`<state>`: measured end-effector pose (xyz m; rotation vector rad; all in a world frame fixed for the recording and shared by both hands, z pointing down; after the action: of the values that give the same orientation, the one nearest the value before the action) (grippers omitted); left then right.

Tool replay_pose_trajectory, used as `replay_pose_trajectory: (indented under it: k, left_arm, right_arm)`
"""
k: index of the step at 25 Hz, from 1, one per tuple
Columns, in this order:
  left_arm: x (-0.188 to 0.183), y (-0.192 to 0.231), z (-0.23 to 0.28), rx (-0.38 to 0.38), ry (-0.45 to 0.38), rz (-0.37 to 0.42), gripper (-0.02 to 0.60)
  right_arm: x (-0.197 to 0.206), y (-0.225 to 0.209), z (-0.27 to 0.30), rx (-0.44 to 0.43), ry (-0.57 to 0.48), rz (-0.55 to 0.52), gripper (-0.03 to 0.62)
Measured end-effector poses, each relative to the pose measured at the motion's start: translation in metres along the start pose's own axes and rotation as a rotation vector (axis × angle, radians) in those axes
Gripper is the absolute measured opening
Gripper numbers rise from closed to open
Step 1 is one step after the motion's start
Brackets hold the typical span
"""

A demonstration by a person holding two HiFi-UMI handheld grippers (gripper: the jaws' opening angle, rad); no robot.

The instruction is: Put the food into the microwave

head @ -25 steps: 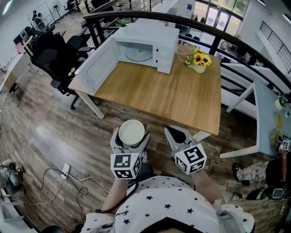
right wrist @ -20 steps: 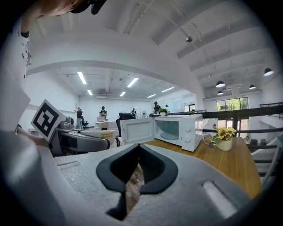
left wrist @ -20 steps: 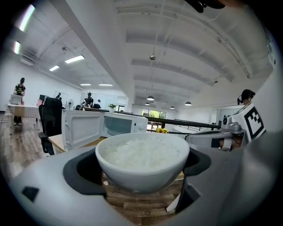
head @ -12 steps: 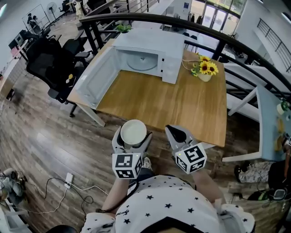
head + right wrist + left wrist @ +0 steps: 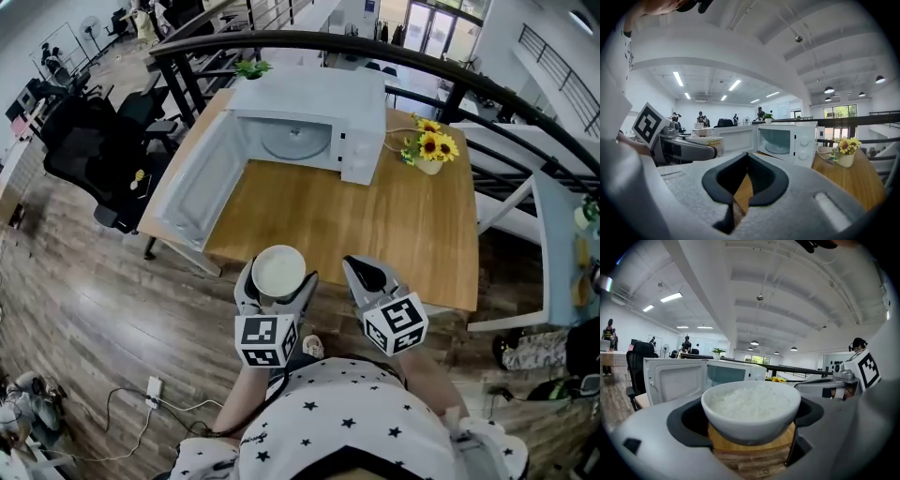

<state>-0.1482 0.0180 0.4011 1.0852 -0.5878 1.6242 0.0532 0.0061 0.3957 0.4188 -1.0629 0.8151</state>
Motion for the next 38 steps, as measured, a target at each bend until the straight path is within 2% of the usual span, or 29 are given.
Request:
replay_pose_trajectory:
  k: [21, 38]
  left_arm:
    - [-0.03, 0.061, 0.076, 0.008, 0.022, -0.004, 0.5]
    - [-0.082, 0.094, 0.191, -0.024, 0.023, 0.007, 0.5]
  right_arm:
    - [-0.022, -0.029, 0.07, 0.013, 0.038, -0.004, 0.006]
    - [-0.044, -0.105, 0.144, -0.036, 0.062, 0.019, 0.006]
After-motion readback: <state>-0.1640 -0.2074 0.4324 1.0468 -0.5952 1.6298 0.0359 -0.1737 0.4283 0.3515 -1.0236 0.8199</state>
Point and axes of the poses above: the fingertips, and each gripper's own axes: z forward along the fingers, y to its left, x out of its underside, the point moved 9 cm from there along -z, backward along the fingers, and after that the axes turned 13 degrees about y, right-handed, at the moved point
